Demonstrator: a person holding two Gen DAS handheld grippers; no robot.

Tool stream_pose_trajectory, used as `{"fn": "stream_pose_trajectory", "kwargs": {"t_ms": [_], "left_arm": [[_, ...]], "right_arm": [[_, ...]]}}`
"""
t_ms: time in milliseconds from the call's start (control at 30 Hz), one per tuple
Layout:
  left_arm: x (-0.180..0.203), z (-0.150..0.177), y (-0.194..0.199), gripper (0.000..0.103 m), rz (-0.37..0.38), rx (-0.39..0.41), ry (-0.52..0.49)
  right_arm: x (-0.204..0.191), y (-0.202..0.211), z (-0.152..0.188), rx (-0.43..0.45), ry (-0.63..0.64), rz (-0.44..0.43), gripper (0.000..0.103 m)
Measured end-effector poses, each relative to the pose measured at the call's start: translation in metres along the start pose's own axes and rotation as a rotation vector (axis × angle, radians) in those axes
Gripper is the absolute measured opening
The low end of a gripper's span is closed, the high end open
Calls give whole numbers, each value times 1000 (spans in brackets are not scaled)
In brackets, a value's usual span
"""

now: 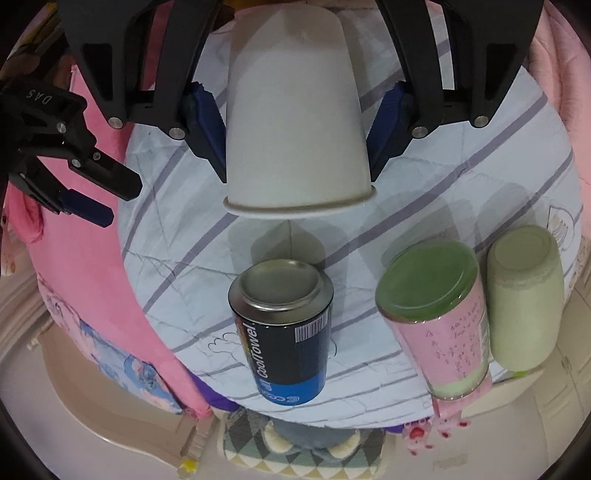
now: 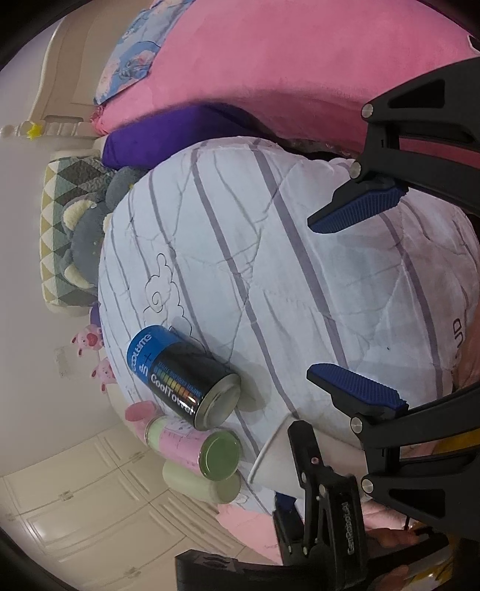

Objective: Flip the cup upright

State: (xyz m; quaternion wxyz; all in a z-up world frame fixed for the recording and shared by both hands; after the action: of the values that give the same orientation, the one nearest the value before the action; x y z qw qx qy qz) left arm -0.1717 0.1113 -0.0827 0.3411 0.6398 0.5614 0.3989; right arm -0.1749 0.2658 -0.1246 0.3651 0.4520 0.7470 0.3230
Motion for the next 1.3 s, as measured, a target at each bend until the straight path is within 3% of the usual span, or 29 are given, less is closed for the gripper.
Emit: {"fn": "stream_pose_trajectory", "kwargs": {"t_ms": [233, 500, 833, 1000, 1300], "left_arm": [[4, -13, 17, 69, 1, 75, -38], [0, -34, 41, 71, 5, 216, -62], [4, -20, 30, 71, 28, 195, -69], [9, -16, 35, 65, 61, 238, -74], [14, -4, 47, 64, 47, 290, -129]], "right_arm": [[-2, -4, 0, -10, -12, -20, 74], [-6, -3, -5, 0, -18, -28, 74], [-11, -4, -1, -5, -19, -33, 74], [-13, -1, 1, -1, -21, -33, 74], [-17, 9, 2, 30, -31, -32, 74]]}}
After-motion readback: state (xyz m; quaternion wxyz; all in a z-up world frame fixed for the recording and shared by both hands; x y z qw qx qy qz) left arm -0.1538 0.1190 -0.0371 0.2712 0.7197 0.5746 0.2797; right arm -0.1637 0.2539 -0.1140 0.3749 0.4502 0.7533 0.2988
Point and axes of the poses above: each gripper's, at about its wrist camera, not at the fingertips, and y roughly against the way its jaws point, x to its right, z to its underside, the point moved 8 cm from there along -y, roughly the way its jaws point, and after that the axes turned 5 degrees about -y, right-handed, at the moved point
